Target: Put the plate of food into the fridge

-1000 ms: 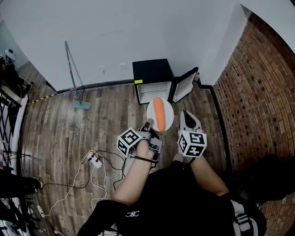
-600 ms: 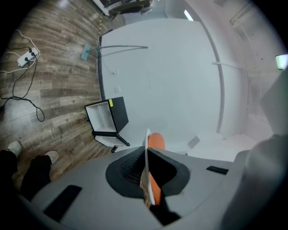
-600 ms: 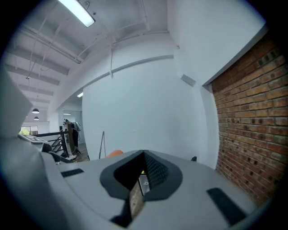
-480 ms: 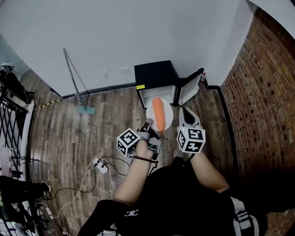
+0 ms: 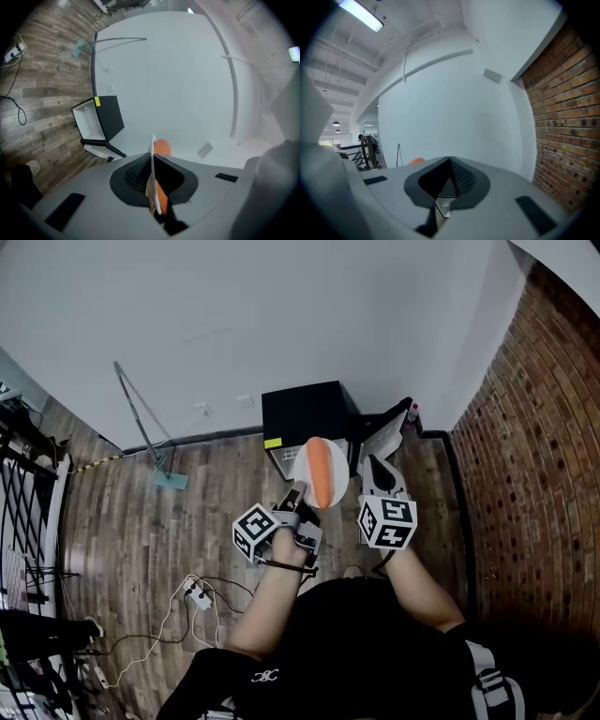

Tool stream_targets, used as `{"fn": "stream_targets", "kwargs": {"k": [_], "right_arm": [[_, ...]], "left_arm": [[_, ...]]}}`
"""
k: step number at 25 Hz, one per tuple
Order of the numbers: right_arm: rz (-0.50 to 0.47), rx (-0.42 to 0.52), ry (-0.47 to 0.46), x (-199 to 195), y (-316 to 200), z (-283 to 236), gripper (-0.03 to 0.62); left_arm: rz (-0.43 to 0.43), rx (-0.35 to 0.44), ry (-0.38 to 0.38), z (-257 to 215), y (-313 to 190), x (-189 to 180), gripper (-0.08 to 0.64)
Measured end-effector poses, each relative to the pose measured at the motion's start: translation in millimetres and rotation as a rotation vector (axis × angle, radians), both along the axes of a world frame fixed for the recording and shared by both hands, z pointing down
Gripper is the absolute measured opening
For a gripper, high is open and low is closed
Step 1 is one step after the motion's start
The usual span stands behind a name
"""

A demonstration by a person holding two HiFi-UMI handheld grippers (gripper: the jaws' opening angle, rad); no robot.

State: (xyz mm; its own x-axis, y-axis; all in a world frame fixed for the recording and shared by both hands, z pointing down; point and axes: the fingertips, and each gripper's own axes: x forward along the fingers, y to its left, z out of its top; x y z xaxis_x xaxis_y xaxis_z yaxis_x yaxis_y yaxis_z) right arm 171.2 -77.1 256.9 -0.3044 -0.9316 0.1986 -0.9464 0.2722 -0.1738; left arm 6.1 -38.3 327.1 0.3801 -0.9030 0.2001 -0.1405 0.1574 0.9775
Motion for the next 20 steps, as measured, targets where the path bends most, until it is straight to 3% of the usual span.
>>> {"fn": "stream_targets", "kwargs": {"k": [8,14,20], "right_arm": [[-0.073,-0.046,-0.038,-6.6,-59.7,19.7,0.014],[-0.109,-0.081,-0.009,-40.6,-108.5,41.1,0.014],[-0.132,-0.045,0.017,-86.2,-173.0,29.1,0.014]], "left_arm": [[-0.081,-0.029,-0.005,14.0,-47.2,-7.6,0.015],[-0.102,-0.060,-0.010,36.8,-92.7,-39.8,0.017],[-0.106,-0.035,-0.004,37.4,-158.3,-84.3,0.017]]}}
